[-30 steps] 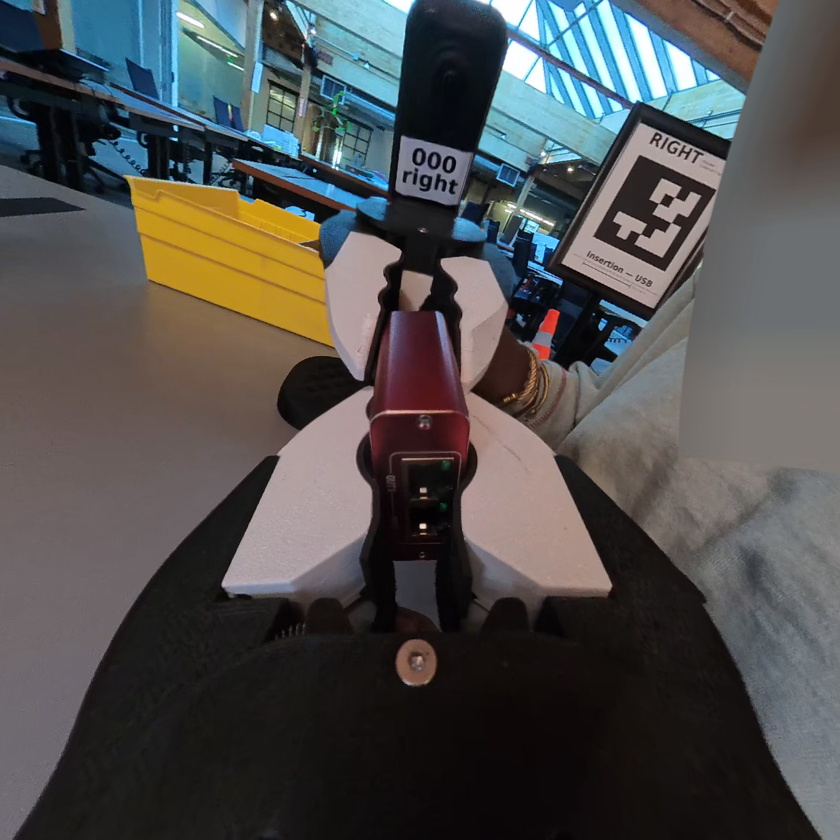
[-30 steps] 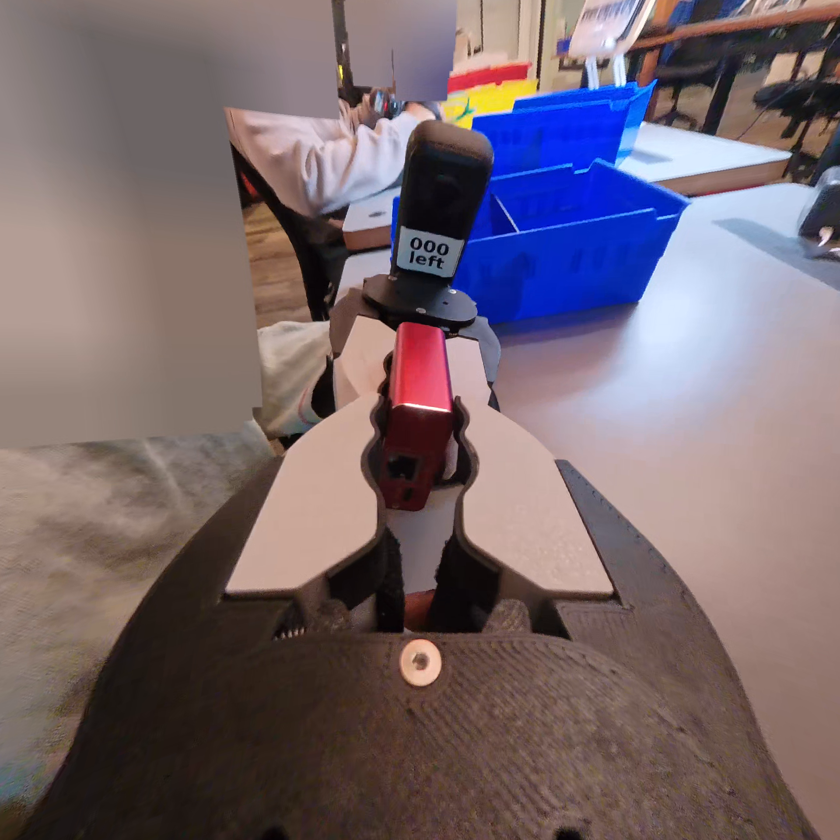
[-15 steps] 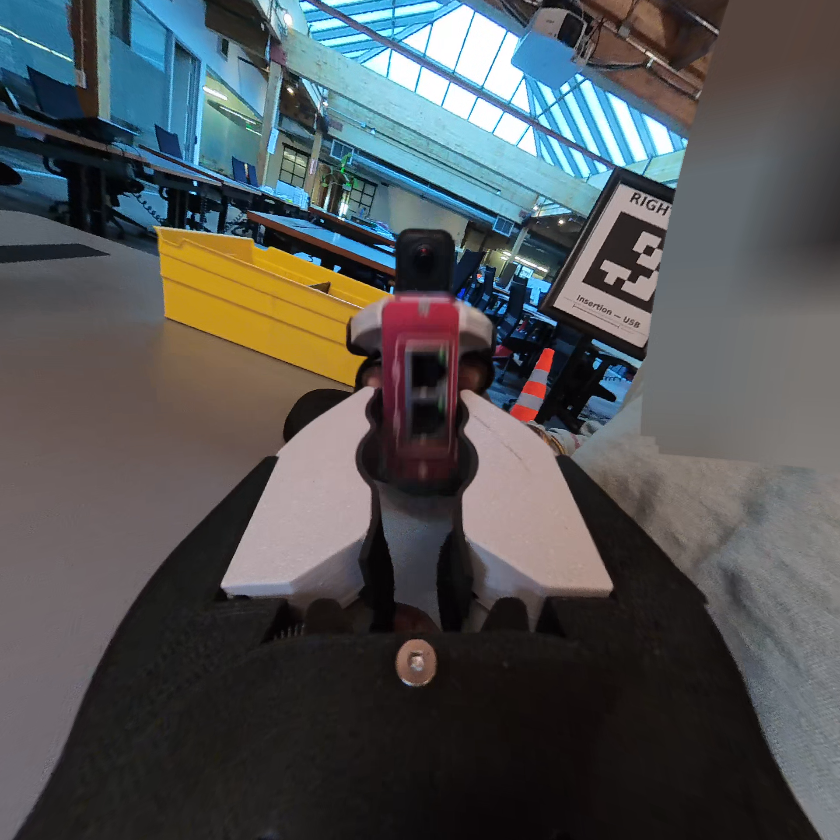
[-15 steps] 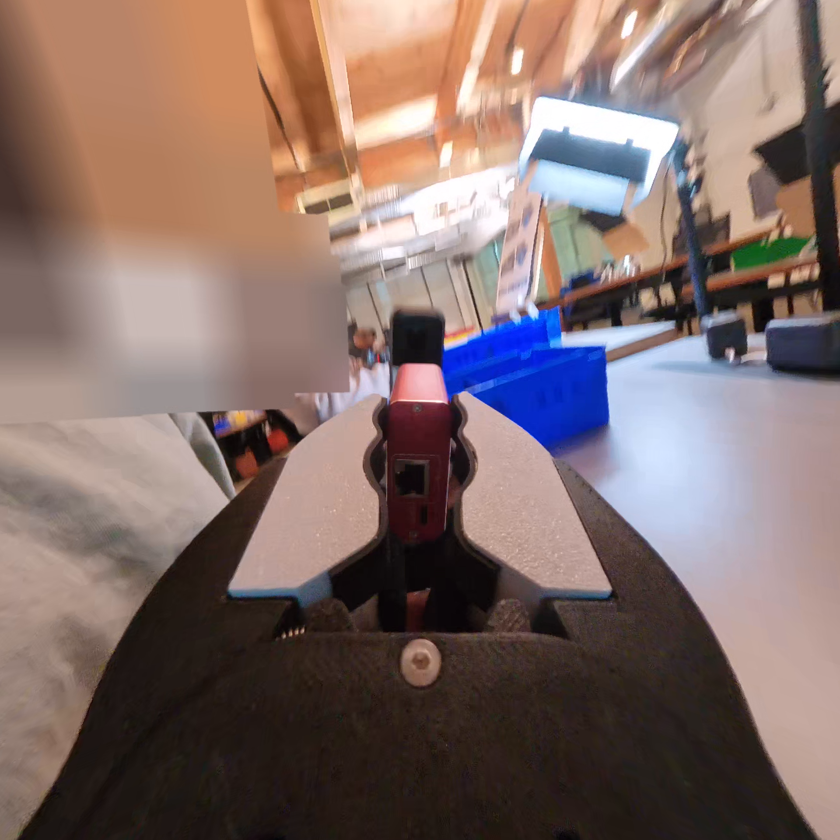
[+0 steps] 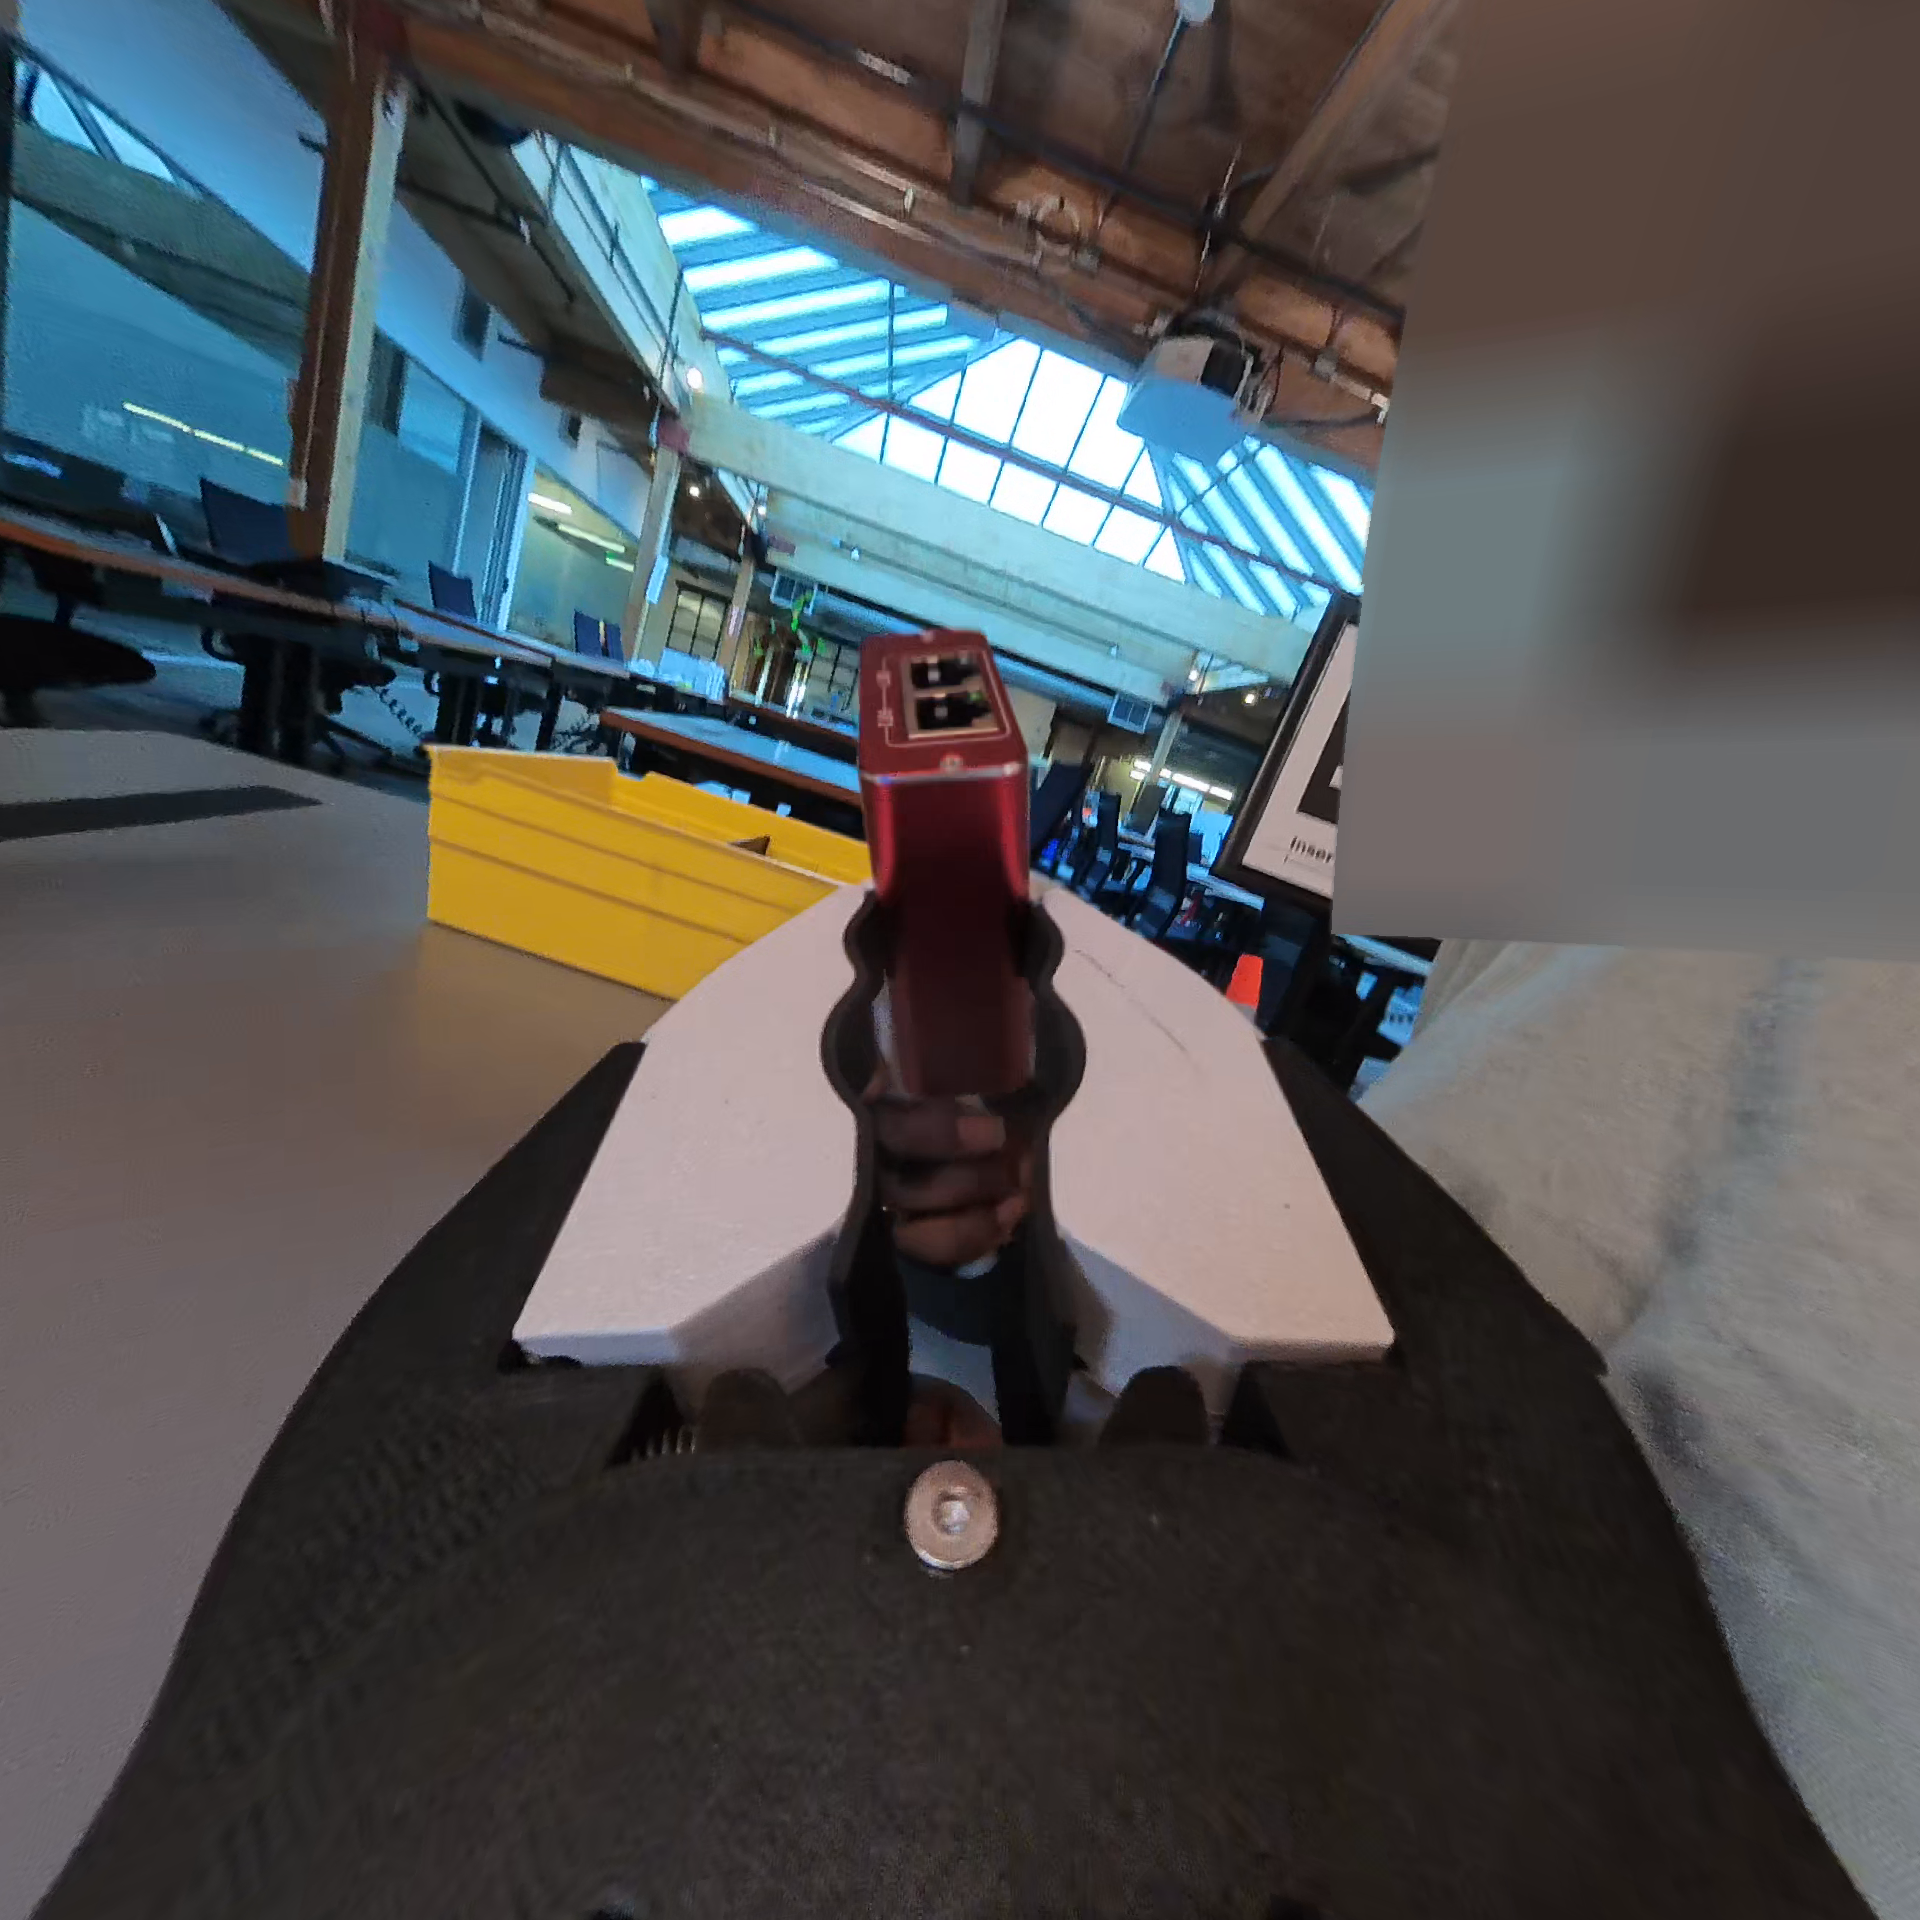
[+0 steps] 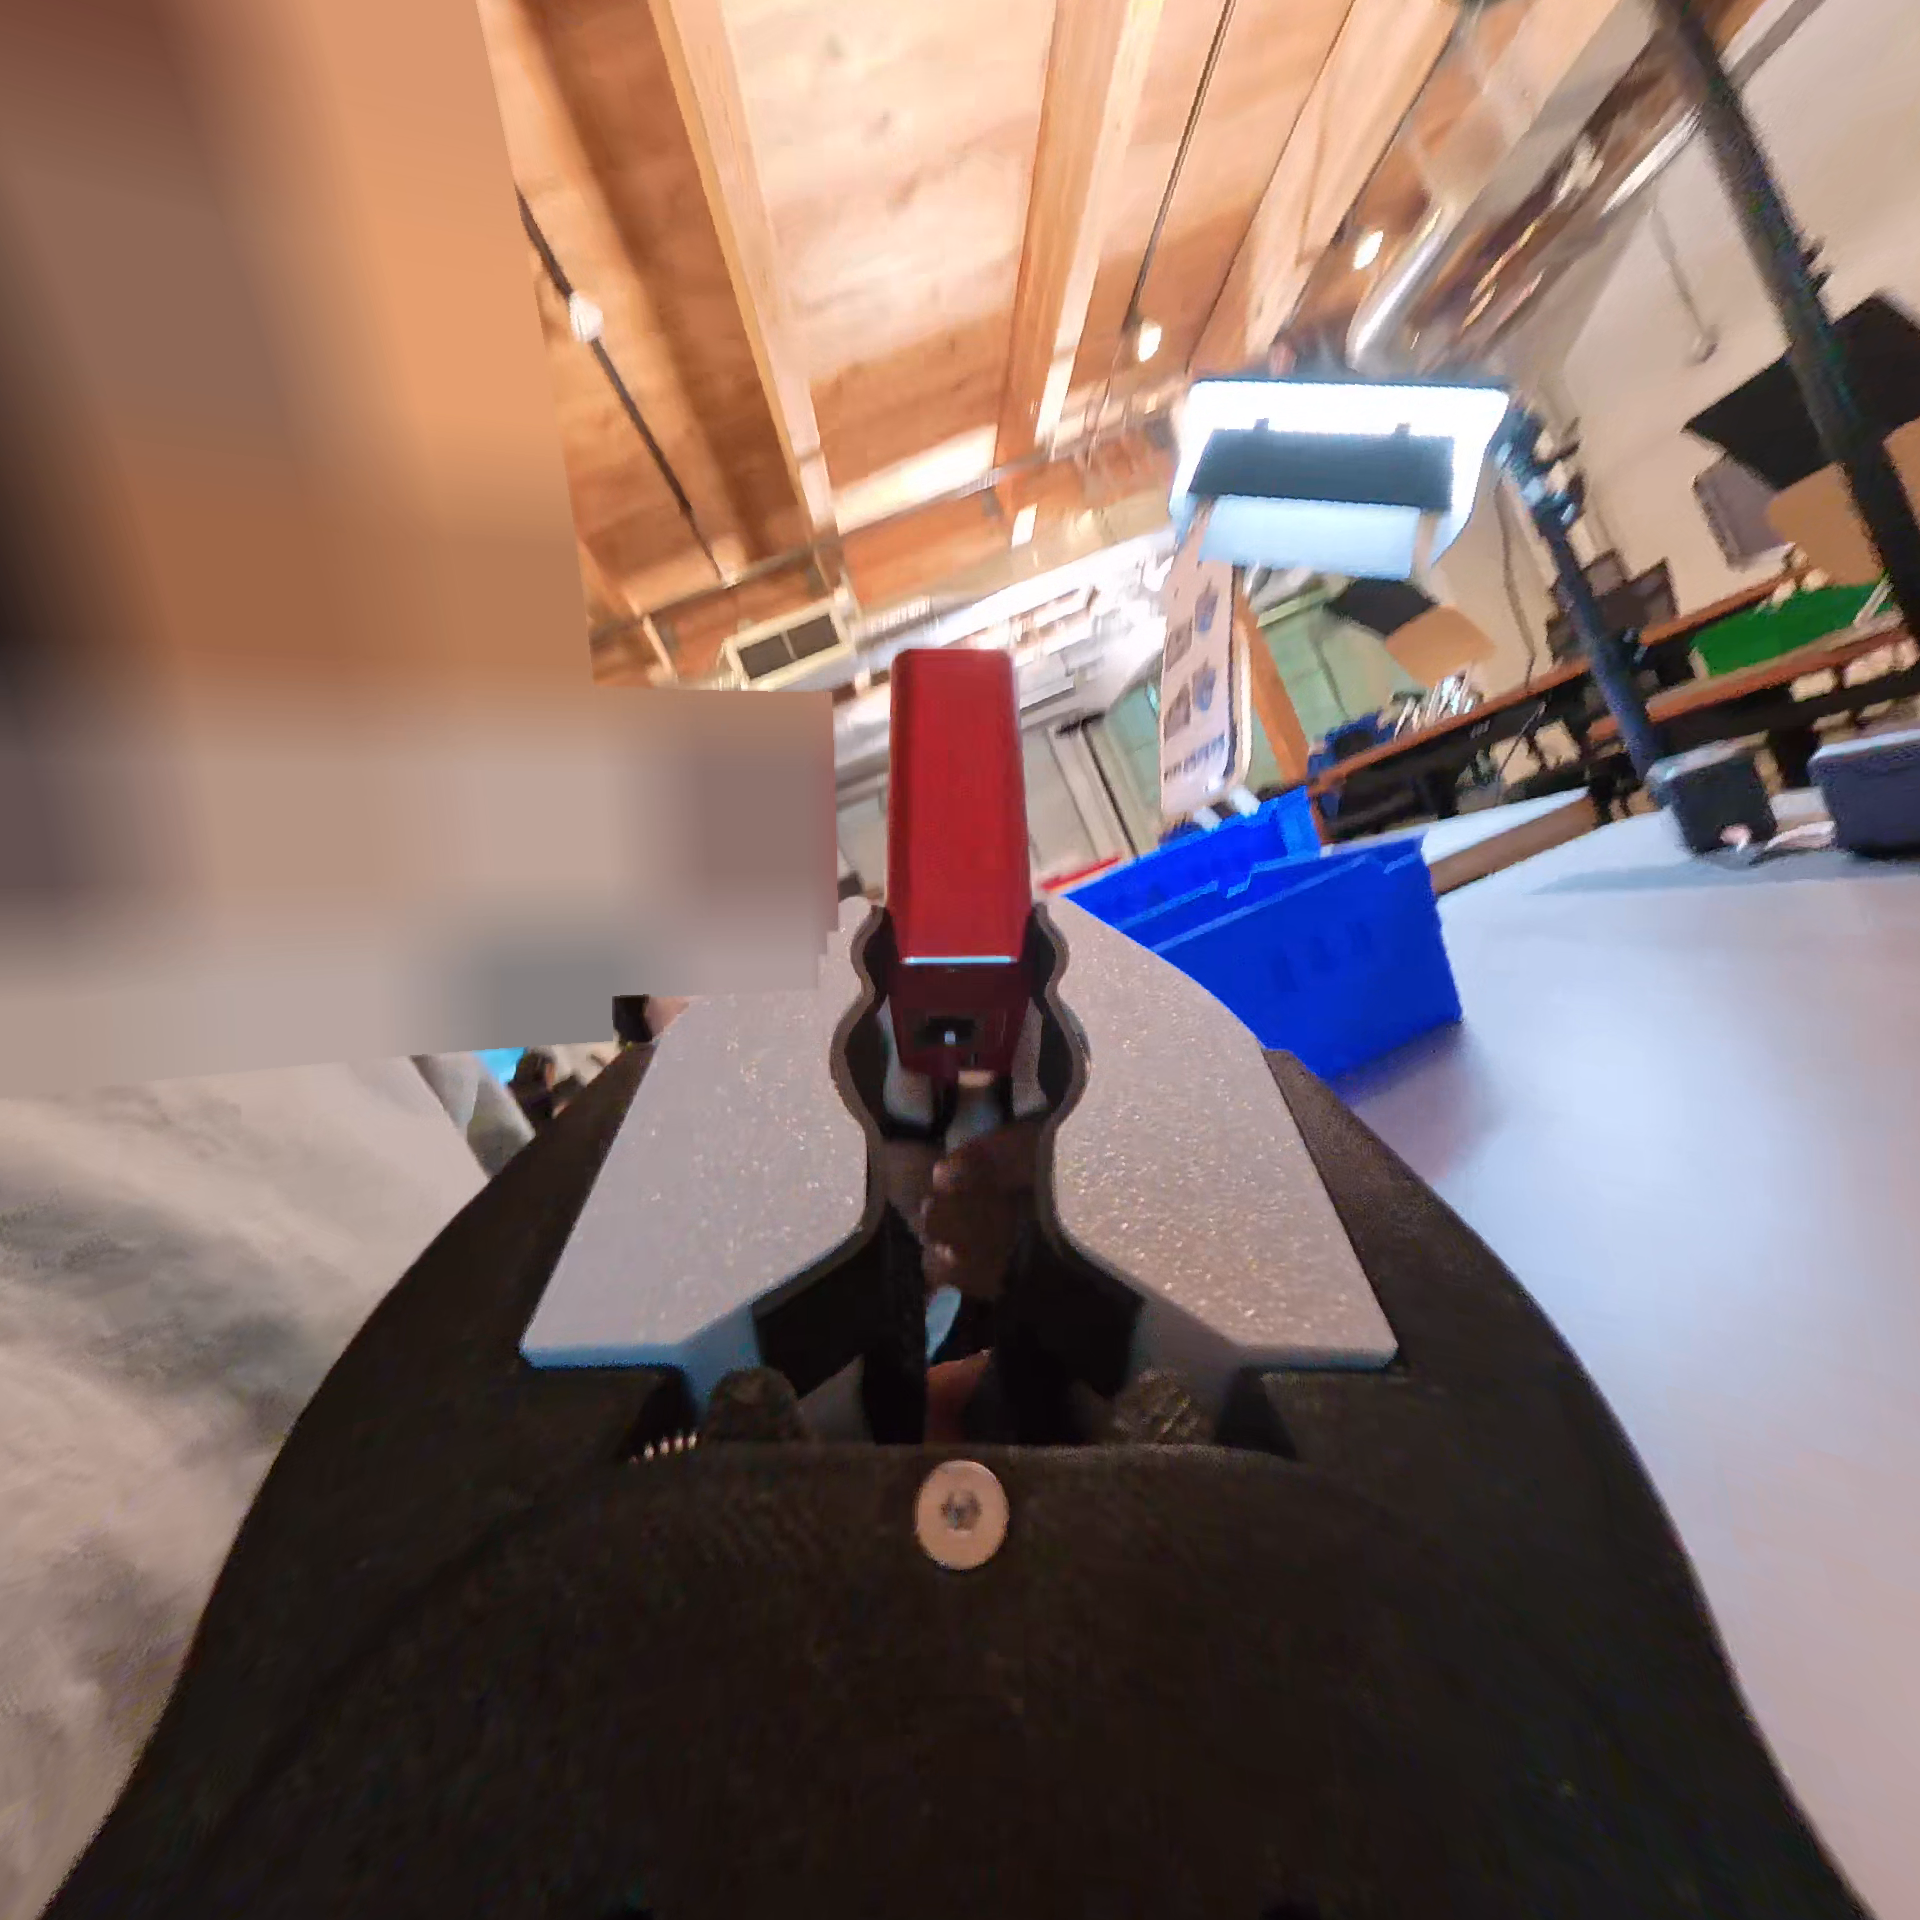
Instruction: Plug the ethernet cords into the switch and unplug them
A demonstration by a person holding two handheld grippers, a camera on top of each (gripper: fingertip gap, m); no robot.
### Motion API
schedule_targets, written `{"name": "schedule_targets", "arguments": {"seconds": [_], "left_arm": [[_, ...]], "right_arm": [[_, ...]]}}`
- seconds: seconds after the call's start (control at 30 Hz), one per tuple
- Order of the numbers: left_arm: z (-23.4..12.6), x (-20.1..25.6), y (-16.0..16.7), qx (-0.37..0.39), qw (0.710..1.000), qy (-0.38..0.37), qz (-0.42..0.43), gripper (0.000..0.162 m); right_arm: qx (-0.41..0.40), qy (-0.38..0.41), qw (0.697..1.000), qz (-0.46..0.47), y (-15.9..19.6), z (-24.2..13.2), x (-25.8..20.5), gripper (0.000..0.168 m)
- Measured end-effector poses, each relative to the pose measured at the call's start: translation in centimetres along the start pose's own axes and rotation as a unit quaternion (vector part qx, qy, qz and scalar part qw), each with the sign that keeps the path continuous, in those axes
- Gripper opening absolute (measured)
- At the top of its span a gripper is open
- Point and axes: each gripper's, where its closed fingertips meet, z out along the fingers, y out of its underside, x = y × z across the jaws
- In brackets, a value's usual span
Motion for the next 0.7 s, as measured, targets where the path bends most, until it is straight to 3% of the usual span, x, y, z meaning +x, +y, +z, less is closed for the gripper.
{"name": "schedule_targets", "arguments": {"seconds": [0.2,0.27,0.33,0.47,0.57,0.7], "left_arm": [[0.0,-0.4,0.9,-0.037,0.999,-0.018,0.019,0.025],[0.1,-0.9,2.1,-0.082,0.994,-0.043,0.055,0.025],[0.2,-1.1,3.6,-0.136,0.984,-0.058,0.105,0.025],[0.7,0.3,6.4,-0.213,0.968,-0.01,0.129,0.025],[0.7,0.9,7.5,-0.241,0.961,0.011,0.135,0.025],[0.6,1.3,7.6,-0.243,0.96,0.023,0.134,0.025]], "right_arm": [[-0.125,0.004,0.992,-0.008,1.6,-0.9,0.5,0.027],[-0.162,0.044,0.984,-0.051,1.0,-1.6,1.3,0.05],[-0.186,0.063,0.974,-0.109,-0.2,-2.1,1.0,0.059],[-0.307,0.08,0.921,-0.225,-0.1,-3.4,0.3,0.058],[-0.391,0.056,0.882,-0.258,1.8,-4.2,-0.6,0.054],[-0.479,0.042,0.829,-0.286,4.6,-5.4,-0.7,0.033]]}}
